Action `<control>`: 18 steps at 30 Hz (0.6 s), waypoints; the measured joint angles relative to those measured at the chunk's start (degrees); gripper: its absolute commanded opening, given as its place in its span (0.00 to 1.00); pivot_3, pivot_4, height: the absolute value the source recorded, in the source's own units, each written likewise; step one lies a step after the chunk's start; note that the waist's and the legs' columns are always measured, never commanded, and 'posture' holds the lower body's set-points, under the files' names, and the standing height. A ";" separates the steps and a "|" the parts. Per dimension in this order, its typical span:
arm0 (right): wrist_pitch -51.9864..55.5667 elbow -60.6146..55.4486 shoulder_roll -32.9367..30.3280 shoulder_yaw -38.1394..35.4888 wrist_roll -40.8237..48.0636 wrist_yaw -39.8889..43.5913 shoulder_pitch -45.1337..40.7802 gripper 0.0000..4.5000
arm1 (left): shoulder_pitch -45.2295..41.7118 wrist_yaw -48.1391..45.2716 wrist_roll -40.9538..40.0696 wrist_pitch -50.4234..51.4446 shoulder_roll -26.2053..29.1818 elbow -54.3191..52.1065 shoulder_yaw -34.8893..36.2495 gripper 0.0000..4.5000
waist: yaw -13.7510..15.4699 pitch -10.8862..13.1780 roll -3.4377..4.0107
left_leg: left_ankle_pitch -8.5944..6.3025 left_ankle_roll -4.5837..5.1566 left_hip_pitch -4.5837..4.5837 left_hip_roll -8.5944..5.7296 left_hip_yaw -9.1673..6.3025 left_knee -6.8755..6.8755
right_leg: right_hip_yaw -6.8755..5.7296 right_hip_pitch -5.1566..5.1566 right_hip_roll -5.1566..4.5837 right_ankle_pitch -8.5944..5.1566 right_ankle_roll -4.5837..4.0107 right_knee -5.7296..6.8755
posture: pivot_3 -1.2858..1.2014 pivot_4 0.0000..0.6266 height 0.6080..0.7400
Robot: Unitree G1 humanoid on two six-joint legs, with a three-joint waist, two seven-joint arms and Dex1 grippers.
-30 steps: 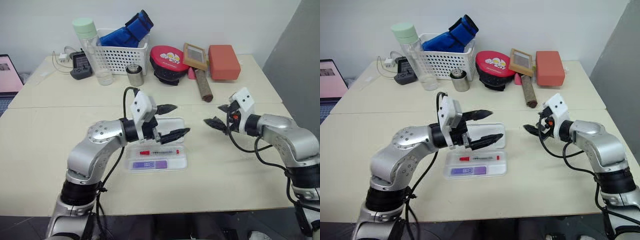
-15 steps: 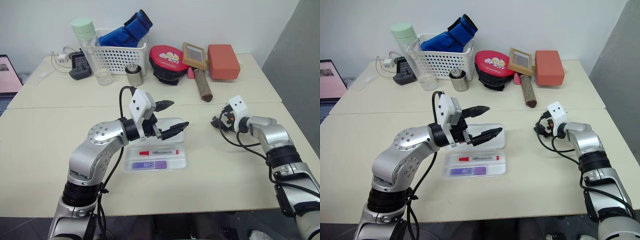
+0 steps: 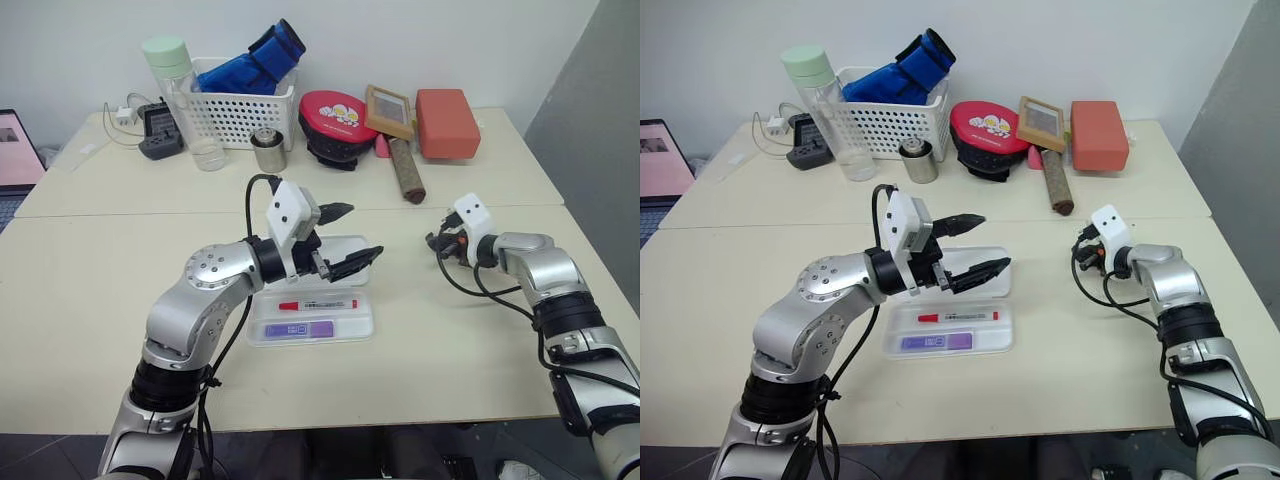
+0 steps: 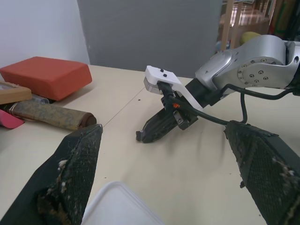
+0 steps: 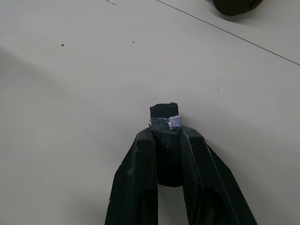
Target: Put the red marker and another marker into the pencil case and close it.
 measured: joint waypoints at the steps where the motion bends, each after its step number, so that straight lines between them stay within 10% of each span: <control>1: 0.28 -1.06 -0.07 -0.48 0.12 0.06 0.35 0.07 | -0.01 -0.03 0.00 -0.04 0.07 0.09 0.00 1.00 | -0.01 0.00 0.00 | 0.00 0.00 0.00 0.00 -0.01 0.00 | -0.01 0.00 0.00 0.00 0.00 0.00 | 0.52 0.24 1.00; 18: 3.27 -43.04 -6.12 7.58 12.70 18.77 12.78 0.07 | 12.79 -17.43 -3.51 -2.31 22.04 -3.28 6.51 1.00 | 0.07 0.00 0.01 | -0.04 0.07 0.07 0.03 -0.24 -0.06 | -0.03 0.02 0.00 -0.01 0.01 -0.02 | 0.52 0.24 1.00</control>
